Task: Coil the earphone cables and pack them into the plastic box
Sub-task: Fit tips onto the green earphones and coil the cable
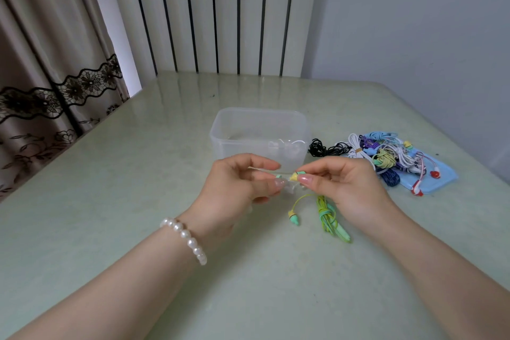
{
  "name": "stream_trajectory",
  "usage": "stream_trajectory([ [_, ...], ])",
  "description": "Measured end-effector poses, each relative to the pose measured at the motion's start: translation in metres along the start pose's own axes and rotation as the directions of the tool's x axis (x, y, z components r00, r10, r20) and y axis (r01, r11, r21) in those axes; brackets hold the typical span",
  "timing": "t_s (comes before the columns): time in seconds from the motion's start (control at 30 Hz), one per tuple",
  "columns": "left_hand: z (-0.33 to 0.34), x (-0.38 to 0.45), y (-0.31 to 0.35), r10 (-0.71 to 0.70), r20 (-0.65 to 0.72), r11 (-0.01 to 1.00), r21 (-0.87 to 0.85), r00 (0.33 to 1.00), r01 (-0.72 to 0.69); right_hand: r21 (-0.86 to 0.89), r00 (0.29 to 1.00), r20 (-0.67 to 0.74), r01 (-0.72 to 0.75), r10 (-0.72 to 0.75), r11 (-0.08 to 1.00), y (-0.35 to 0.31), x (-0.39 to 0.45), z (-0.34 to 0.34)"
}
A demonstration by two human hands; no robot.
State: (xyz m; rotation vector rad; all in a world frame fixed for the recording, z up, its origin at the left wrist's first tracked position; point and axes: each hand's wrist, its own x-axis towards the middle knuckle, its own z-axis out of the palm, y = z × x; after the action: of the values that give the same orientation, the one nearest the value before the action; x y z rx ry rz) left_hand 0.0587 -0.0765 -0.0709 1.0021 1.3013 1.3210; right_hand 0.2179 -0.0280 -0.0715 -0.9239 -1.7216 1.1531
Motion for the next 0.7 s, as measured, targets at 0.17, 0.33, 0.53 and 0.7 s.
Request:
stream_trajectory([
  [0.17,0.0057,-0.0026,-0.0044,-0.167,0.105,0.934,-0.302,0.980,0.192,0.073,0.999,-0.029,0.033,-0.031,0.997,-0.0037,-0.0009,0.0020],
  [0.33,0.0059,-0.0022,-0.0032,-0.202,0.142,0.865,-0.438,0.969,0.245,0.045,0.998,-0.041,0.041,-0.040,0.998,-0.0031,-0.0025,0.0017],
  [0.53,0.0051,-0.0050,-0.0035,-0.211,0.110,0.882,-0.407,0.971,0.237,0.002,0.999,-0.023,0.049,-0.049,0.999,-0.0056,-0.0042,0.0031],
  [0.7,0.0058,-0.0058,-0.0059,-0.136,0.058,0.950,-0.275,0.989,0.147,-0.068,0.998,-0.052,0.037,-0.040,0.997,-0.0055,-0.0055,0.0031],
])
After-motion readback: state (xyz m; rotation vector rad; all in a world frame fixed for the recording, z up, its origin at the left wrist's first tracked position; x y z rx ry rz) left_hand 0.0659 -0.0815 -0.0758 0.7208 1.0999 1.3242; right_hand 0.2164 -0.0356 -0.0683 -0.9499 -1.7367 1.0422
